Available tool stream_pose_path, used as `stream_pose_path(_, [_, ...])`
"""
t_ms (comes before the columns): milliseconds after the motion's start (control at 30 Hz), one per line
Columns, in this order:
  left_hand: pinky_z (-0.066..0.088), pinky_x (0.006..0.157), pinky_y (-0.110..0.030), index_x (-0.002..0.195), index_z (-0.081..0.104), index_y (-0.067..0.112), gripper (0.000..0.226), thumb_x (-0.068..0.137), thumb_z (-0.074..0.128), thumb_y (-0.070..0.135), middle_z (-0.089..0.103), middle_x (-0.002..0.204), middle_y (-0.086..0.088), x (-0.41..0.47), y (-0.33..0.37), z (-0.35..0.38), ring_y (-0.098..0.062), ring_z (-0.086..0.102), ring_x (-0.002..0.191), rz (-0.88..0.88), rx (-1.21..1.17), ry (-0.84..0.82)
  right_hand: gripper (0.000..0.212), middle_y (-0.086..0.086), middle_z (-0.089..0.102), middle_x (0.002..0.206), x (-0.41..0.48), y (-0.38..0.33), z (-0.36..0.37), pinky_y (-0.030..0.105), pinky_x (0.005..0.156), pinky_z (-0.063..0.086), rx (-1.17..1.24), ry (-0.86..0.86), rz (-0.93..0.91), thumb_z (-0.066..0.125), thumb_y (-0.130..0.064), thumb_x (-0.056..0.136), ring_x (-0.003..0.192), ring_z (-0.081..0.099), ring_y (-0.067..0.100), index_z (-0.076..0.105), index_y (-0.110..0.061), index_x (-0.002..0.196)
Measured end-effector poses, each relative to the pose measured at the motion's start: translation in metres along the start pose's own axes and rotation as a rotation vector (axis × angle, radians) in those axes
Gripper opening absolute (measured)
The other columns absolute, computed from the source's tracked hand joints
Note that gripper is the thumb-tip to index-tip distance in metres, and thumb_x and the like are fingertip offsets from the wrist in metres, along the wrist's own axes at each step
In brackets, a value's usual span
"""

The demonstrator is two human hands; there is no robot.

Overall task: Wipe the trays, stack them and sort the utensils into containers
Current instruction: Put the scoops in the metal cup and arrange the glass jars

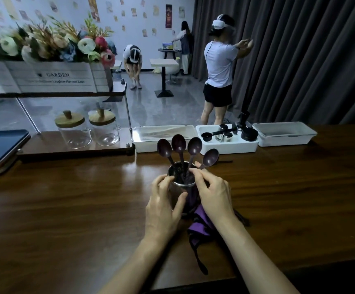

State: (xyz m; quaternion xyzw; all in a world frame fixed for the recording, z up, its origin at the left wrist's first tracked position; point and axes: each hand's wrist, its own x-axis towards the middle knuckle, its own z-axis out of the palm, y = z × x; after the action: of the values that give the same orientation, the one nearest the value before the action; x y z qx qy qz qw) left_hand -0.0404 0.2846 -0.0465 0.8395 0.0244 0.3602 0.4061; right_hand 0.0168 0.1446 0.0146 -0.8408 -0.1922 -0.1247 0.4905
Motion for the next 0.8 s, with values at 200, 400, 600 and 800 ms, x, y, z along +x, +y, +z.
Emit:
stream_pose_path(200, [0.056, 0.074, -0.035, 0.137, 0.038, 0.032, 0.053, 0.092, 0.059, 0.052, 0.048, 0.143, 0.0, 0.003, -0.004, -0.002, -0.021, 0.064, 0.113, 0.02, 0.007, -0.021, 0.027, -0.018, 0.072, 0.115, 0.001, 0.005, 0.003, 0.024, 0.09, 0.054, 0.022, 0.008, 0.008, 0.051, -0.038, 0.103, 0.109, 0.064, -0.002, 0.074, -0.033, 0.117])
stream_pose_path(400, [0.043, 0.086, -0.01, 0.136, 0.039, 0.033, 0.052, 0.091, 0.06, 0.048, 0.048, 0.152, 0.003, 0.004, 0.001, -0.004, -0.009, 0.057, 0.126, 0.008, -0.049, -0.027, 0.027, -0.018, 0.072, 0.114, 0.003, 0.007, 0.001, 0.021, 0.09, 0.052, 0.033, 0.001, -0.005, 0.052, -0.038, 0.103, 0.11, 0.063, -0.004, 0.075, -0.033, 0.115])
stream_pose_path(600, [0.043, 0.087, -0.004, 0.133, 0.037, 0.041, 0.051, 0.09, 0.063, 0.05, 0.055, 0.143, 0.009, 0.005, 0.008, -0.004, -0.007, 0.063, 0.121, -0.035, -0.037, -0.027, 0.026, -0.018, 0.072, 0.117, 0.011, 0.017, 0.001, 0.026, 0.092, 0.054, 0.084, -0.042, -0.022, 0.052, -0.041, 0.102, 0.111, 0.064, -0.004, 0.075, -0.036, 0.114])
stream_pose_path(800, [0.047, 0.088, -0.012, 0.13, 0.035, 0.048, 0.057, 0.089, 0.074, 0.042, 0.057, 0.137, 0.014, -0.002, 0.025, 0.001, 0.003, 0.06, 0.116, -0.153, 0.035, 0.056, 0.033, -0.023, 0.069, 0.118, 0.024, 0.023, -0.003, 0.023, 0.093, 0.052, 0.124, -0.113, -0.035, 0.048, -0.055, 0.094, 0.111, 0.063, -0.004, 0.073, -0.043, 0.112])
